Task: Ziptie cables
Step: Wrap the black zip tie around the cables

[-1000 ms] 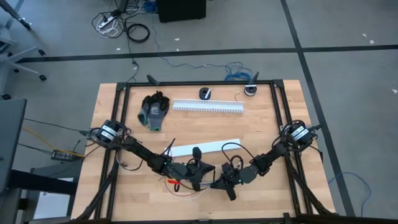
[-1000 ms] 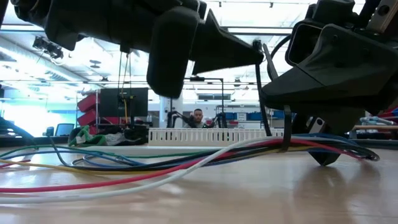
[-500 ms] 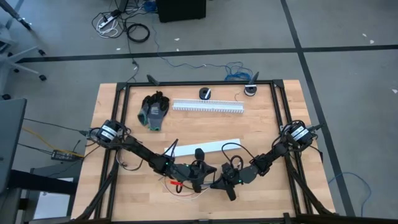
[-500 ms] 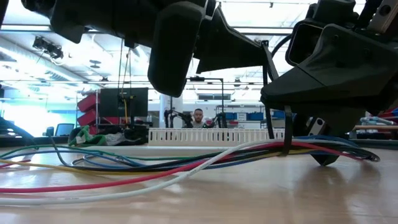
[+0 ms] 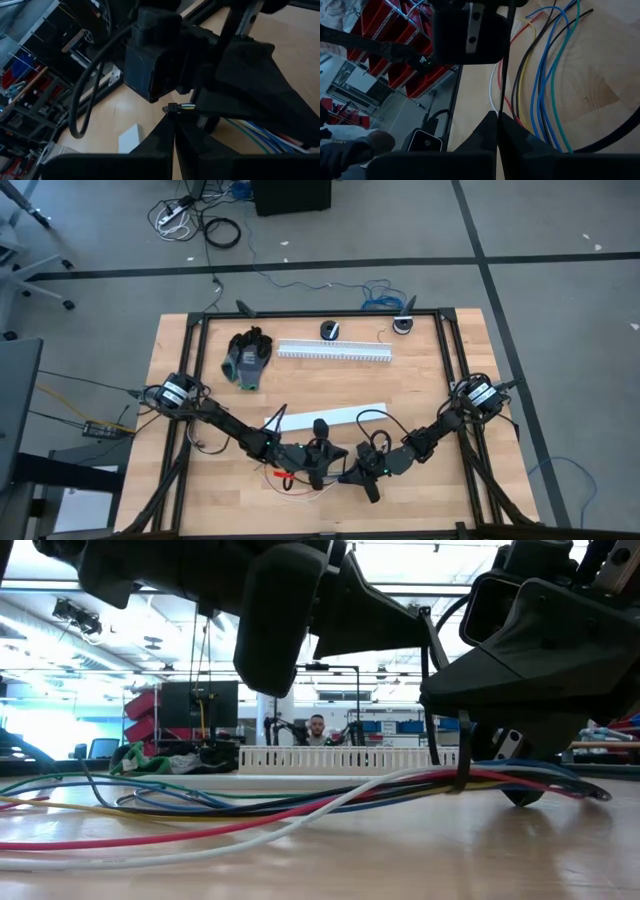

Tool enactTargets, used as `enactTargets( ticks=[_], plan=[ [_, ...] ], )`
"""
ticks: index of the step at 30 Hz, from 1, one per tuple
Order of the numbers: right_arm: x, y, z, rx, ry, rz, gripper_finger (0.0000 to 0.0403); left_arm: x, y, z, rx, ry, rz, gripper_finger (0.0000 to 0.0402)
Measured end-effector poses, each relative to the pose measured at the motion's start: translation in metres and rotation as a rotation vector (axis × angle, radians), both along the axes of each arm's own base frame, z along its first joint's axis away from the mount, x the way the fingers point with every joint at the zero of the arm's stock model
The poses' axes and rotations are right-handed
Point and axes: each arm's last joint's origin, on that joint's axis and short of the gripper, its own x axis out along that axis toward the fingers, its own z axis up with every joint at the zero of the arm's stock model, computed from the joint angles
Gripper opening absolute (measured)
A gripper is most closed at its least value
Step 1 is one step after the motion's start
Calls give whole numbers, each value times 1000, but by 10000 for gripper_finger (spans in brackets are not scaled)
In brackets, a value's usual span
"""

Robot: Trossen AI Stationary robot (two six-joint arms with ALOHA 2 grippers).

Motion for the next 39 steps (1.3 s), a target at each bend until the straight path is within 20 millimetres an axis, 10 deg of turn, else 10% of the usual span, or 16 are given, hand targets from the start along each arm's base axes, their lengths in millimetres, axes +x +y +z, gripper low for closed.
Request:
enactTargets(
  ticks=[39],
  plan=[
    [2, -3, 3, -22, -40, -50, 0, -3, -5, -2, 2, 13, 29, 0]
  ],
)
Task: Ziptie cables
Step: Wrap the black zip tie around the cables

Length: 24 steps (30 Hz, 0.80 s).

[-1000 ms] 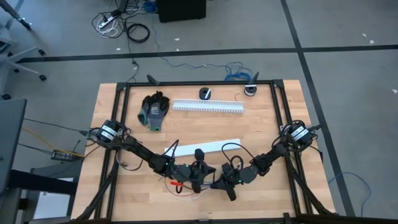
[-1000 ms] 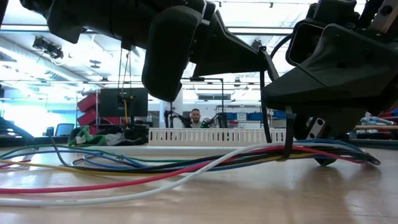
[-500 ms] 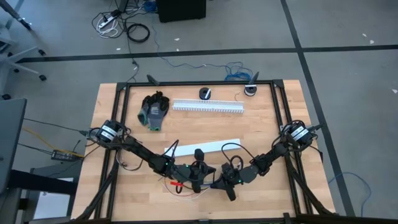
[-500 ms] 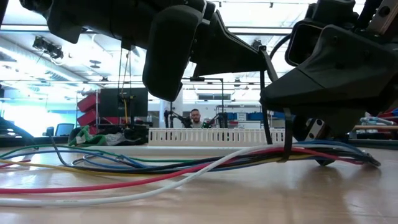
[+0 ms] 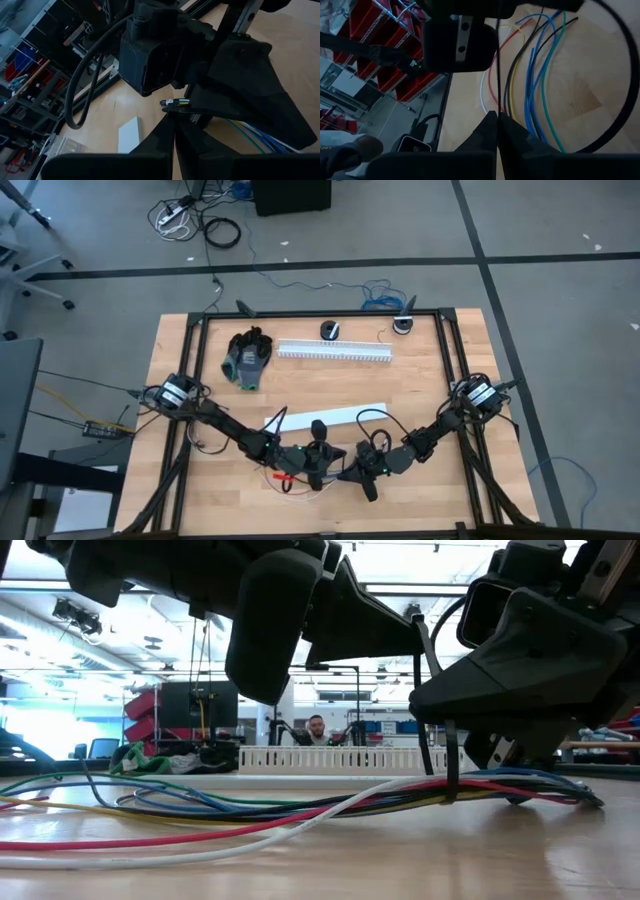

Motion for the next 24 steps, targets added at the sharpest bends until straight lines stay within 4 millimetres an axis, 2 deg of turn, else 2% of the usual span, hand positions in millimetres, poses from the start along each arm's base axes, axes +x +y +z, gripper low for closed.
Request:
enactTargets(
  ticks=[24],
  plan=[
    [1, -1, 2, -16, -23, -9, 0, -3, -1, -4, -13, 24, 2, 0]
  ],
)
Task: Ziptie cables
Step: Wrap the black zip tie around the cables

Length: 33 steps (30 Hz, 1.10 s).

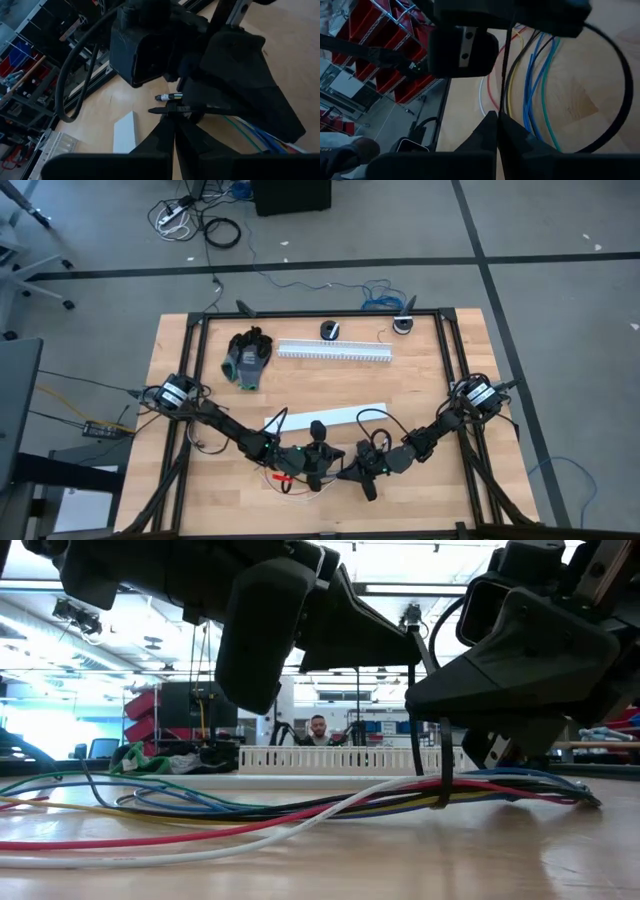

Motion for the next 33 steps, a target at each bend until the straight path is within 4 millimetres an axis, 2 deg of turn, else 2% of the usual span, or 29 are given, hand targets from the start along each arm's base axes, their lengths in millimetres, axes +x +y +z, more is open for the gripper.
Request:
enactTargets(
  ticks=[27, 33],
  plan=[
    [4, -5, 1, -12, -7, 23, 2, -3, -8, -11, -52, 37, -15, 0],
    [4, -5, 1, -2, -6, 53, 38, -3, -8, -10, -56, 25, -17, 0]
  ],
)
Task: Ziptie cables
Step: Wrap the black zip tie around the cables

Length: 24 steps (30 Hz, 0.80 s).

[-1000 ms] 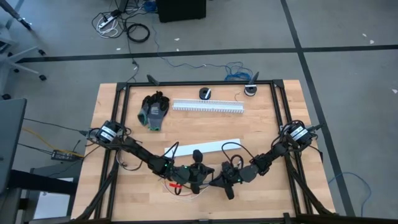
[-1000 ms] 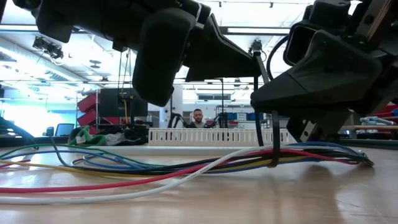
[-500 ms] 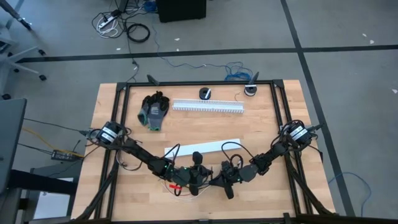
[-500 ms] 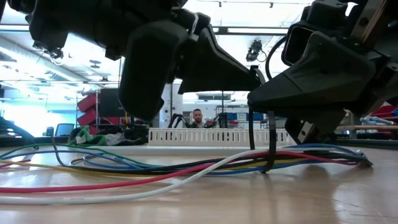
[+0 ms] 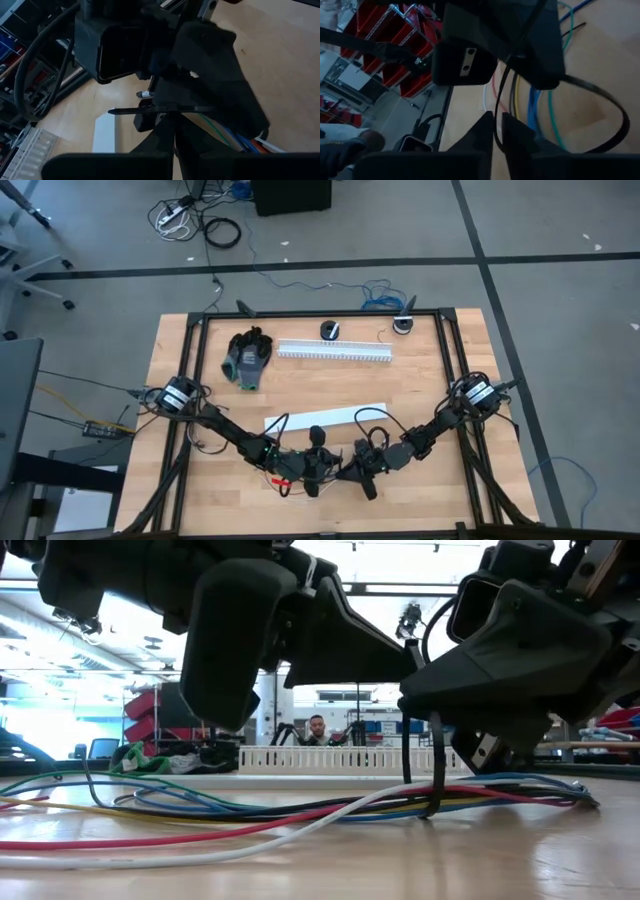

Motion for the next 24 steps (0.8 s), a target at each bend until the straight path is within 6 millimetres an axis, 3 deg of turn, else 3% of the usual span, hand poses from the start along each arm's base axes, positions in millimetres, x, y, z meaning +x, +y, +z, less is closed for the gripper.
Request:
enactTargets(
  ticks=[14, 18, 24],
  plan=[
    [4, -6, -2, 12, 30, 58, 223, -1, 1, -2, 20, 13, 29, 0],
    [5, -8, -2, 16, 35, 71, 238, -2, 1, -3, 38, 22, 52, 0],
    [1, -15, -3, 6, 46, 67, 228, -5, -2, -6, 38, 45, 77, 0]
  ],
)
